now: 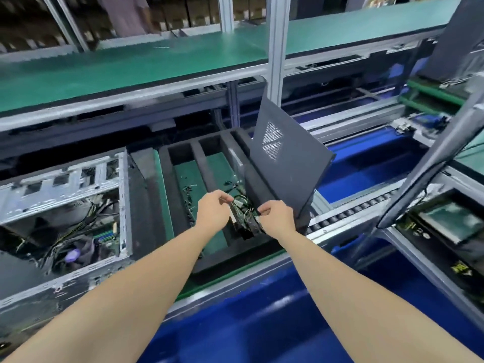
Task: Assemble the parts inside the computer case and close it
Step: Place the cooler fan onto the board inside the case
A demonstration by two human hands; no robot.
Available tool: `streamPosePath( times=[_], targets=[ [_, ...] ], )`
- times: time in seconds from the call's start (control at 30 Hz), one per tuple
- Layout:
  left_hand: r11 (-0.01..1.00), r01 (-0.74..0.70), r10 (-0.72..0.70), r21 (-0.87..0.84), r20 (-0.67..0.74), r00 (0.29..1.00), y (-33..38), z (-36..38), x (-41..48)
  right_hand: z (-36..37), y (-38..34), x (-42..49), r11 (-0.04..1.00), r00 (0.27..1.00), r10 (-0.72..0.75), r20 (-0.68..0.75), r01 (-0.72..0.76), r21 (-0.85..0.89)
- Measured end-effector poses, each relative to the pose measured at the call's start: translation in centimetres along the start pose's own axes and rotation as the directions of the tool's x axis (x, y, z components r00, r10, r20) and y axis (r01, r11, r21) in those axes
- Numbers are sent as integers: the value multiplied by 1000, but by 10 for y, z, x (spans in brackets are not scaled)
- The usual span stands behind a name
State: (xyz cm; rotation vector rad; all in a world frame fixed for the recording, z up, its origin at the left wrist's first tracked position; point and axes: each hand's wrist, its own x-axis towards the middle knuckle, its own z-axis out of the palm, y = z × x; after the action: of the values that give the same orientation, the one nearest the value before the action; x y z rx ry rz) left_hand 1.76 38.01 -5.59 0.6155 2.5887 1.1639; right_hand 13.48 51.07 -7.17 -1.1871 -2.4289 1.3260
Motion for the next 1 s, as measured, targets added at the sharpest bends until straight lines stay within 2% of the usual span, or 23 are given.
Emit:
streamPosePath(
  times=[0.1, 0.17, 0.27, 0.33, 0.47, 0.57, 0.63, 0.67, 0.73, 0.8, 0.9, 1.0],
  targets=[
    [1000, -8, 7, 20, 38, 999, -3, 4, 17, 21, 5, 19, 976, 990, -22, 139, 51, -212],
    [999, -21, 19, 40, 54, 998, -5, 7, 30, 33, 9, 29, 949, 984, -19, 177, 73, -307],
    [998, -31, 26, 54, 99, 995, -9, 13, 48, 44, 11, 39, 922, 989, -22, 146, 77, -380],
    [998, -29, 22, 54, 128, 991, -11, 16, 61, 44, 10, 49, 928, 996, -39, 80, 66, -368],
    [998, -33, 21, 52, 218, 976, -9, 21, 87, 25, -5, 72, 985, 990, -66, -127, 44, -166],
    [1000, -4, 0, 14, 276, 961, -3, 22, 102, 4, -28, 84, 995, 963, -84, -257, 95, 31],
    [995, 48, -19, -84, 323, 946, 2, 20, 109, -9, -48, 89, 975, 947, -91, -308, 148, 166],
    [977, 103, -29, -189, 360, 933, 6, 17, 112, -15, -56, 91, 953, 945, -80, -316, 165, 253],
    [899, 193, -27, -393, 391, 920, 16, 5, 118, -22, -72, 94, 884, 957, -33, -287, 162, 439],
    [874, 131, 19, -468, 302, 953, 25, -16, 123, -24, -87, 97, 791, 975, 12, -221, 127, 599],
    [880, 4, 76, -475, 149, 986, 31, -64, 121, -18, -112, 98, 668, 992, 26, -124, 76, 740],
    [915, -46, 86, -401, 82, 993, 29, -122, 101, -5, -143, 87, 547, 999, -29, -27, 38, 836]
  ],
)
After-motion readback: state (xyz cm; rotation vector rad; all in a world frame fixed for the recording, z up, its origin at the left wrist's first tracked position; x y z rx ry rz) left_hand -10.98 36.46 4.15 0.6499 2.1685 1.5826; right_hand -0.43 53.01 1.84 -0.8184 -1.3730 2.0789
